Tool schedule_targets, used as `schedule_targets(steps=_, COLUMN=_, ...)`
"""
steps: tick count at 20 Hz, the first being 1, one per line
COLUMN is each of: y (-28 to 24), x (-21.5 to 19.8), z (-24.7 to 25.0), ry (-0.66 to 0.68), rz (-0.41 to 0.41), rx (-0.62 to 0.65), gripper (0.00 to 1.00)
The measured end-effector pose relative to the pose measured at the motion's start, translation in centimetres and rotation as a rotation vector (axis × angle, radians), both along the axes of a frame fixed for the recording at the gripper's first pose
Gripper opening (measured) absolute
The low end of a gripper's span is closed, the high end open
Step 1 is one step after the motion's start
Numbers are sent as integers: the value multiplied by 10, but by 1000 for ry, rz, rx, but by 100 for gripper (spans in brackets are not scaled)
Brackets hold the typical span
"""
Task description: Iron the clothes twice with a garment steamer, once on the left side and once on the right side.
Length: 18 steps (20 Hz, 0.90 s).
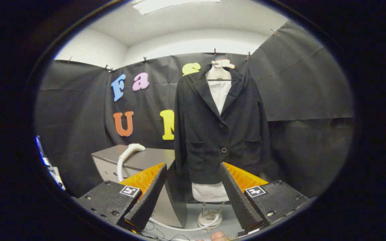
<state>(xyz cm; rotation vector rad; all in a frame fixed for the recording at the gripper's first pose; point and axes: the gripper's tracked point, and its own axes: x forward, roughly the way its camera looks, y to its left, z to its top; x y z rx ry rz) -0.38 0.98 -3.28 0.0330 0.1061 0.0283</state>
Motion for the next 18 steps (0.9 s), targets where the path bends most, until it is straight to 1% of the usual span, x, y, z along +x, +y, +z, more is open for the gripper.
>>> schedule_targets(steps=6, y=56, x=17, z=5, ry=3, rz=67, rx=-9, gripper=100)
schedule_targets(steps=10, y=111, x=31, z=7, ry=12, rz=131, rx=9, gripper=99)
schedule_targets(steps=15, y=174, x=53, z=15, ry=21, rz=174, rx=-10, gripper=99)
schedule_targets(steps=18, y=216, x=67, z=14, ry=48, rz=244, rx=-8, gripper=99)
